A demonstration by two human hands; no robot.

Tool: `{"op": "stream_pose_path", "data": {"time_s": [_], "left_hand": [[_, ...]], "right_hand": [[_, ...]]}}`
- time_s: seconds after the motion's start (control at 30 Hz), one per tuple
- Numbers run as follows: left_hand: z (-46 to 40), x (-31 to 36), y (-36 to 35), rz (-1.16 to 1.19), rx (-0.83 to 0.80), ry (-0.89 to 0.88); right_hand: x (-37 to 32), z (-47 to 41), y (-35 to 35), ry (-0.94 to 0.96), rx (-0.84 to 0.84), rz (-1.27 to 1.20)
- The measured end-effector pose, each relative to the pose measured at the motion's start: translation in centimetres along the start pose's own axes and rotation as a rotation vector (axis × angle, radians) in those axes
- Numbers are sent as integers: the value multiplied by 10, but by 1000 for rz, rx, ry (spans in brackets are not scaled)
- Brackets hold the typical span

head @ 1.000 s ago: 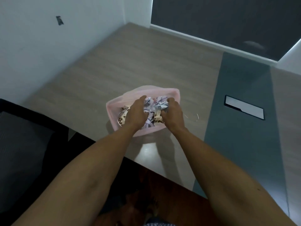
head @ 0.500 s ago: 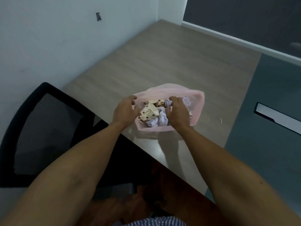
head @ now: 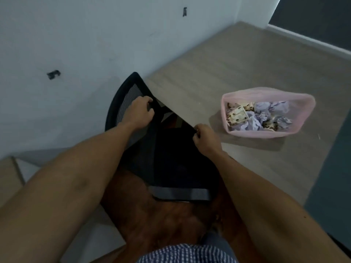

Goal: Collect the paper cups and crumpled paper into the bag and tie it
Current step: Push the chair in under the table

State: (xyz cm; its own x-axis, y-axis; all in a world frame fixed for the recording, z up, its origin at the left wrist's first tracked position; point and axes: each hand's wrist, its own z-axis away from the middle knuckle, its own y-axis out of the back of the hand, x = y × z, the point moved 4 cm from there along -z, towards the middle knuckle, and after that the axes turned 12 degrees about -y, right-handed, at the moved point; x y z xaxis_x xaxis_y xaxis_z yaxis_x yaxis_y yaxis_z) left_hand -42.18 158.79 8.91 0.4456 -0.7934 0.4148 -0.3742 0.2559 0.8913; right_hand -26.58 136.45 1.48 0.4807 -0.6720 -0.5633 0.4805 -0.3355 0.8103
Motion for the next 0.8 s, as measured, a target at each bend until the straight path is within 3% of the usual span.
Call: {"op": "stream_pose_path", "data": {"time_s": [0.23,0.37,0.8], "left_hand": [[51,-90,34,-17,-20,27],[62,-119,38,12,40,37],[28,-156,18,256,72,185]], "right_hand": [[-82,78,-91,32,-374,132],[-119,100,-137,10,-487,181],[-168,101,-201,45,-281,317]]}}
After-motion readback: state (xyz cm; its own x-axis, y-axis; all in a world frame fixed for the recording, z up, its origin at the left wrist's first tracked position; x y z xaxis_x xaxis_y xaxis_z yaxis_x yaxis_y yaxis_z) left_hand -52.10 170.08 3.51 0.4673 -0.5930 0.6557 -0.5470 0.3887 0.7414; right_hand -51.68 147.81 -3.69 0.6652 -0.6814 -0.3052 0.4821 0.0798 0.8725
